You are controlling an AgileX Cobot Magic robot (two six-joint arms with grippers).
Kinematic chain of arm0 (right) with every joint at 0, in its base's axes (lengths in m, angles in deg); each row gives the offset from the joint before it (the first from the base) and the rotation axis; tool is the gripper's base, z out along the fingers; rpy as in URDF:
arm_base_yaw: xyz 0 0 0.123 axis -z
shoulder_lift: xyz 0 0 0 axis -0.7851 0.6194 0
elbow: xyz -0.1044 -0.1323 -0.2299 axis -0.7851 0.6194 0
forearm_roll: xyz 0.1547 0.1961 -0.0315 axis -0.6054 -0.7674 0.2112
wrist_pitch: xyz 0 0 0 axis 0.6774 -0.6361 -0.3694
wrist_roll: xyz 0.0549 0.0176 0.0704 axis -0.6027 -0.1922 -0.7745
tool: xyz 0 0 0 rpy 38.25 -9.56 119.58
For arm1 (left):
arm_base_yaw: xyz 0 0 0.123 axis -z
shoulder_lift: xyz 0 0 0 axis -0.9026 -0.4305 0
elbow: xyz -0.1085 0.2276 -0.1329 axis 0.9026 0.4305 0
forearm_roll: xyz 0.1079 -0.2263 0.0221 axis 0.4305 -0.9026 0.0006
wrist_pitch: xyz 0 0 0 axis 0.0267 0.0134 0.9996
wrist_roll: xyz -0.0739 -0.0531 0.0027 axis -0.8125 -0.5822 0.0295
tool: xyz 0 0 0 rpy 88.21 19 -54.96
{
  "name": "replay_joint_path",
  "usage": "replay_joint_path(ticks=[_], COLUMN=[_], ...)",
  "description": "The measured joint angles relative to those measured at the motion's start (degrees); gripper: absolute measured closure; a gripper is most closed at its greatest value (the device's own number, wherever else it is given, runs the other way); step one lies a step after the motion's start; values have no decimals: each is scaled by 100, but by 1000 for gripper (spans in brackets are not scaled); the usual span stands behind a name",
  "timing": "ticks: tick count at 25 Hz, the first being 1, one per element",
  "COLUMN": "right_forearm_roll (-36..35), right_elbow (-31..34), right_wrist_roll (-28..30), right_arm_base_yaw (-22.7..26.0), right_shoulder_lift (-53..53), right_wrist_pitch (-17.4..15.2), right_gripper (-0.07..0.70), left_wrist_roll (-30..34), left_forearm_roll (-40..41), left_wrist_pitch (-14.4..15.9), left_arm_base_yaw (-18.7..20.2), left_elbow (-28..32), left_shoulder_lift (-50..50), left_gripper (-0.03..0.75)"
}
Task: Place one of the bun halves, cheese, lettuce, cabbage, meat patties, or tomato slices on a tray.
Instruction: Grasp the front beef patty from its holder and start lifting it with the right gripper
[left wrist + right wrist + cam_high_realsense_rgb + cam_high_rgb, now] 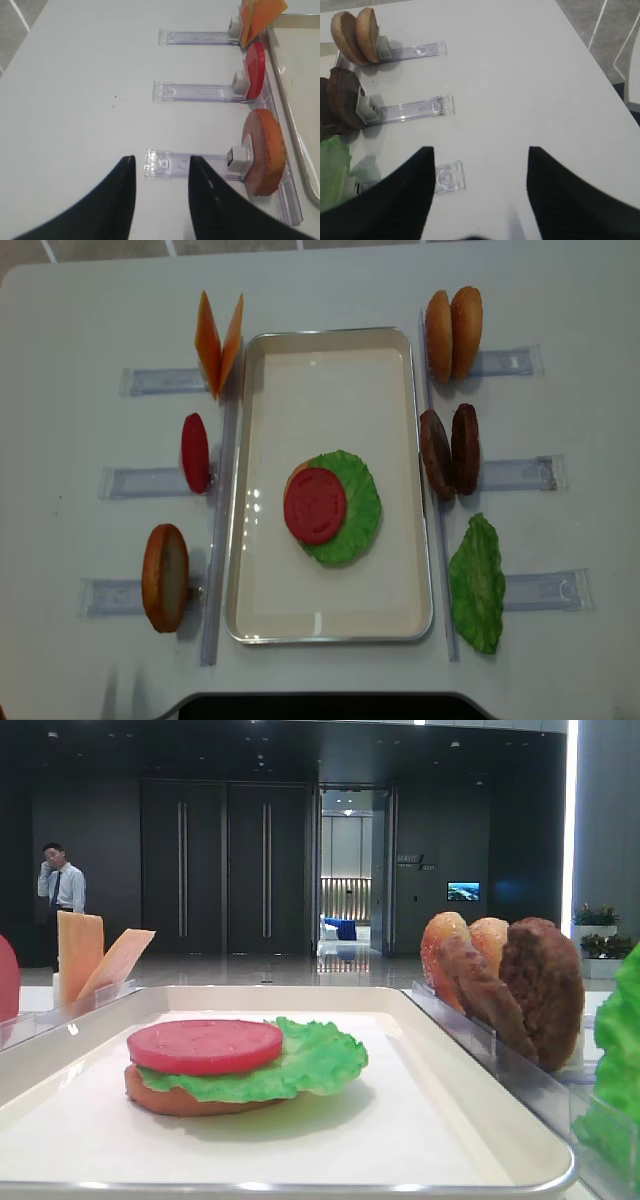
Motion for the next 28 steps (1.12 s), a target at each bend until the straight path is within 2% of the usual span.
replay_joint_path(ticks=[11,20,28], right_forearm_roll=[0,0,0], right_elbow=[0,0,0], right_wrist_roll=[0,0,0], right_arm_base_yaw=[0,0,0], right_shoulder_lift=[0,0,0], right_wrist_pitch=[0,0,0], right_gripper=[240,240,240], left_wrist_roll=[0,0,0], left_forearm_roll=[0,0,0], left_wrist_pitch=[0,0,0], left_arm_base_yaw=[0,0,0], left_elbow=[0,0,0], left_shoulder_lift=[0,0,0], left_gripper=[451,526,563])
